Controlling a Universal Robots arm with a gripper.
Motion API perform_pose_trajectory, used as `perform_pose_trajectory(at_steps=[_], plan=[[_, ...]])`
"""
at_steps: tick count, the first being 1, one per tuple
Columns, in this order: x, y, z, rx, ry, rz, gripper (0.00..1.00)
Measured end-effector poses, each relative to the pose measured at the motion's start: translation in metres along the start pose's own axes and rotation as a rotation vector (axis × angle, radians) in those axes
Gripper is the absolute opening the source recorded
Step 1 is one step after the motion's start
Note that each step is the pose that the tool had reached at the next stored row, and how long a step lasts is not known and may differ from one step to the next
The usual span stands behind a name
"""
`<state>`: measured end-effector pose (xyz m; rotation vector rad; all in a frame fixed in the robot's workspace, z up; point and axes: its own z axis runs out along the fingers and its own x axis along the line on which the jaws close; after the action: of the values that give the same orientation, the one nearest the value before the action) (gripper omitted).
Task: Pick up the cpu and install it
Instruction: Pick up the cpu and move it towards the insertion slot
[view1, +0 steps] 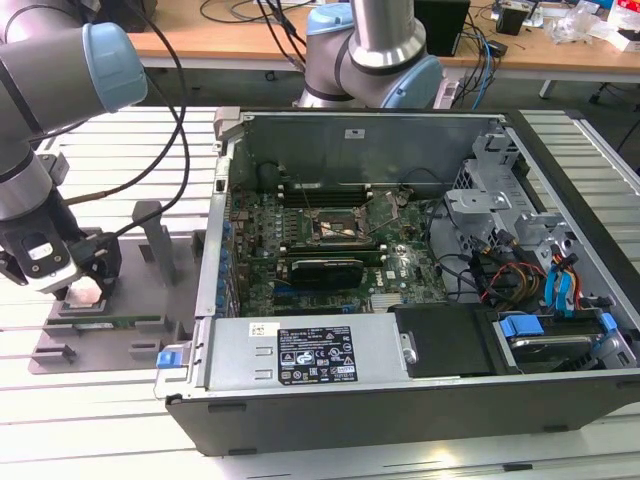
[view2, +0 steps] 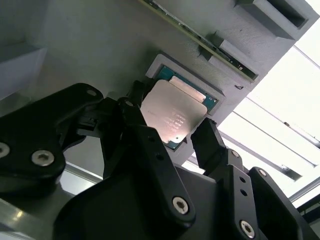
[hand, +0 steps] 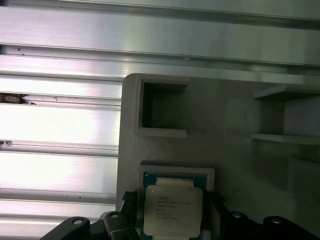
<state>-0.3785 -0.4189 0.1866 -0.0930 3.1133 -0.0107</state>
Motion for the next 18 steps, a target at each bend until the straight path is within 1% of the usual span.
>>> perform_pose_trajectory(at_steps=[3, 4, 5, 18], plan=[[0.0, 0.0, 0.0001, -0.0001, -0.0001, 0.0, 0.65], [0.0, 0.0, 0.0001, 0.0, -0.0001, 0.0, 0.58], [0.0, 0.0, 0.0002, 0.0, -0.0001, 0.0, 0.55], [0.0, 0.0, 0.0002, -0.0001, -0.0002, 0.0, 0.55]])
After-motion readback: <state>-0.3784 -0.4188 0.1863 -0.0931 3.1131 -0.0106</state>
